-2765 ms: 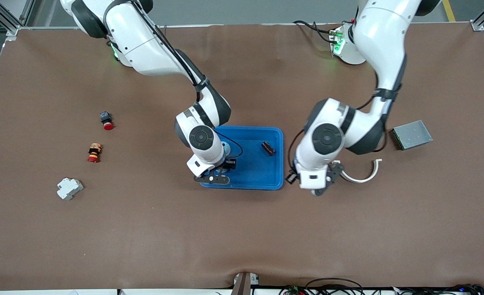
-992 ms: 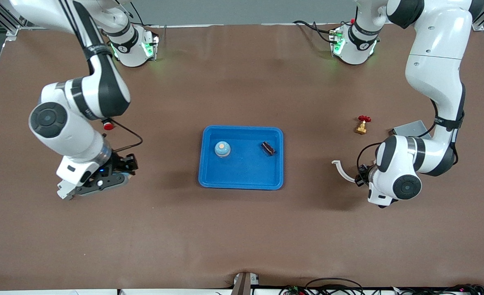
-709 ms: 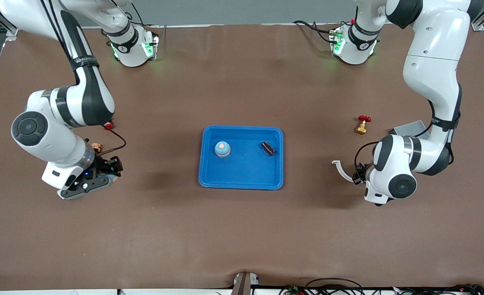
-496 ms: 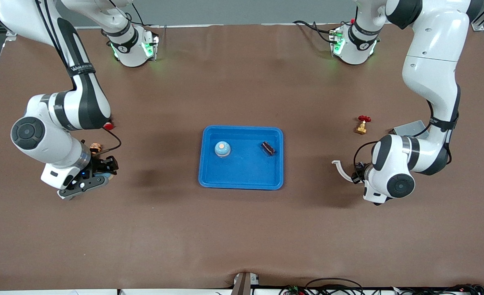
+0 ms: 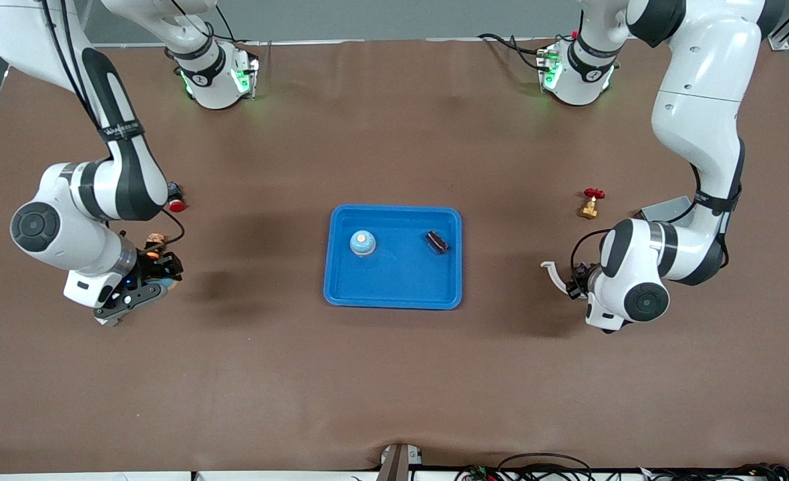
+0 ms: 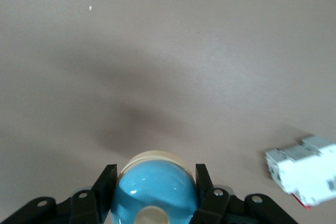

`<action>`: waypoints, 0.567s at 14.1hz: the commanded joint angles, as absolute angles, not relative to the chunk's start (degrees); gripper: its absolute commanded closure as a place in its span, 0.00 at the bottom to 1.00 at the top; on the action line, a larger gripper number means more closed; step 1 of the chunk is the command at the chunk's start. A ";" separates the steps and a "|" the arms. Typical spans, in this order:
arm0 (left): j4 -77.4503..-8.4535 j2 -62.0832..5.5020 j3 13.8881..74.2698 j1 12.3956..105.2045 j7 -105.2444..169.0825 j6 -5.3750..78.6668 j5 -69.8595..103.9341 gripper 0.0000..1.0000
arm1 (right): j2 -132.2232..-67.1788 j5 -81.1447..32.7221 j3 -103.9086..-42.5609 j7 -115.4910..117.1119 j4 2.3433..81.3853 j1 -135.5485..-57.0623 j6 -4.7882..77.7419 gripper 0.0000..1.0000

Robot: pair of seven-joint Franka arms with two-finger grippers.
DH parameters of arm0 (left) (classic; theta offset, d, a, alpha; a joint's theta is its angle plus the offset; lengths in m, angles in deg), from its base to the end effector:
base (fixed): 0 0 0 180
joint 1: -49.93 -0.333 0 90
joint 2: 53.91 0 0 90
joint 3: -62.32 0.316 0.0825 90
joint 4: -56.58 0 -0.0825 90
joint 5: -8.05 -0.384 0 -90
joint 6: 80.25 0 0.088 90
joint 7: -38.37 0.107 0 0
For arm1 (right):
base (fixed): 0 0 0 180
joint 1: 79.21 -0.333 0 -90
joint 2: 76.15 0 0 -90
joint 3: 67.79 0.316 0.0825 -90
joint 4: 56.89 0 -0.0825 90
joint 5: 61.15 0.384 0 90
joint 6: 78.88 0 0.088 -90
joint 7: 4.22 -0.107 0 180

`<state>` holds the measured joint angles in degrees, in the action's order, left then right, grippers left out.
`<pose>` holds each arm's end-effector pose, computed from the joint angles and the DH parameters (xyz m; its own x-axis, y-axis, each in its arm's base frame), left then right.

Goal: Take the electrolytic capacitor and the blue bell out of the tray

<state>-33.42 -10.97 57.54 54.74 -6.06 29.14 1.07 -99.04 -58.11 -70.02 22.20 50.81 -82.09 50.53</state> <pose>0.6447 -0.0945 0.1750 0.7986 0.5425 -0.2605 0.4667 -0.8316 -0.3011 0.6299 0.0099 0.2962 0.9041 0.4272 -0.0072 0.4268 -0.9038 -0.0317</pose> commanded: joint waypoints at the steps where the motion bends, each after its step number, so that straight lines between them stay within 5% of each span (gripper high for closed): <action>1: -33.59 -11.20 57.57 54.93 -5.58 29.61 1.81 0.00 | -101.54 -54.82 -68.93 28.63 50.86 -79.04 53.39 1.00; 8: -29.82 -11.90 57.57 55.29 -6.19 27.68 1.36 0.00 | -103.92 -53.50 -68.84 32.17 56.03 -78.85 63.83 1.00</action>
<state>-30.97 -11.07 57.52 54.78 -6.04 29.10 1.07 -104.72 -54.63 -69.84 30.58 52.55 -79.49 59.51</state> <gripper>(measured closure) 0.000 0.348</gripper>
